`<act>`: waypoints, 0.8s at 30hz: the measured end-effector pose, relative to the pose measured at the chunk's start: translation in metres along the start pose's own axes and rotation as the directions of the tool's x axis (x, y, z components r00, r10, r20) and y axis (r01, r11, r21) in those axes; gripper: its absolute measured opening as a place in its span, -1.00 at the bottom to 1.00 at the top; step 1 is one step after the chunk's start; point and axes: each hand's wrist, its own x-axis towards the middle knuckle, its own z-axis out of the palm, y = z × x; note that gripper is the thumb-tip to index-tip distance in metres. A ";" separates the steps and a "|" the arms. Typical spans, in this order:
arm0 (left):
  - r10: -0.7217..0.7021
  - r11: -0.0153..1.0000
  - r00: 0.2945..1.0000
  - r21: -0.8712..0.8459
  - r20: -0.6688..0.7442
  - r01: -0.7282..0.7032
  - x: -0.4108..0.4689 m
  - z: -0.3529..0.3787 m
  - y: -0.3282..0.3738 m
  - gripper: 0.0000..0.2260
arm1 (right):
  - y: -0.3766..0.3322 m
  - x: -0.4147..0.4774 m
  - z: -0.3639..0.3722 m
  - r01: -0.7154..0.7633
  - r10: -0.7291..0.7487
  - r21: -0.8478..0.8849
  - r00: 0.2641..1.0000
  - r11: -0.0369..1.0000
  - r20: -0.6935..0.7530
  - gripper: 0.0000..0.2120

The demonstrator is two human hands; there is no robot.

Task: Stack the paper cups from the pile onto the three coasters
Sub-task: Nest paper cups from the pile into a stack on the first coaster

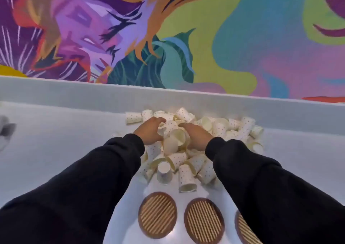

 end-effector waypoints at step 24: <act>-0.249 0.503 0.968 -0.857 -0.021 0.111 0.019 -0.014 -0.009 -0.34 | -0.014 0.024 0.032 -0.066 0.220 0.452 0.929 0.890 -0.299 -0.40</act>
